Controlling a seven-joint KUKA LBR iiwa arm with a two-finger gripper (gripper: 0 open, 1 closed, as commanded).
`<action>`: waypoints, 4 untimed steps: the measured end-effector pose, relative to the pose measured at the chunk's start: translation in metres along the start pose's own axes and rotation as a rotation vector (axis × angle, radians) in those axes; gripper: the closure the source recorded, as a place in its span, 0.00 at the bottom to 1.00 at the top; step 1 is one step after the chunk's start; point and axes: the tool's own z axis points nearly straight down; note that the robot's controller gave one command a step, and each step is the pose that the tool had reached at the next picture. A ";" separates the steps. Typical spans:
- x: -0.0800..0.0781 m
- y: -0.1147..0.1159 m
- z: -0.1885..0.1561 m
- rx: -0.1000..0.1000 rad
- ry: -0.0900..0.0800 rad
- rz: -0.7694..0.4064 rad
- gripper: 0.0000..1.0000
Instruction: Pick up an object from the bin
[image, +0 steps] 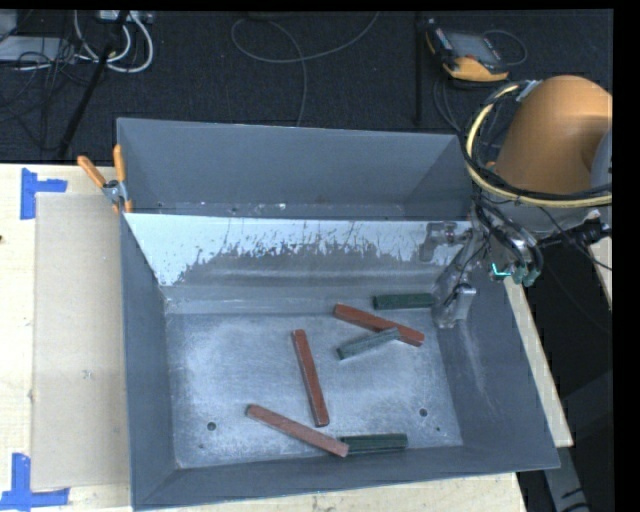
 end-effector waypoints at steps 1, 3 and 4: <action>0.010 0.052 0.103 -0.002 0.002 0.006 0.00; -0.004 0.065 0.158 0.001 -0.007 -0.061 1.00; 0.034 0.090 -0.011 0.003 -0.013 -0.415 1.00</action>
Offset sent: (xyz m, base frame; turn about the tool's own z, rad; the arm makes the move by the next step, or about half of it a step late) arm -0.0088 0.0489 -0.0971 0.0093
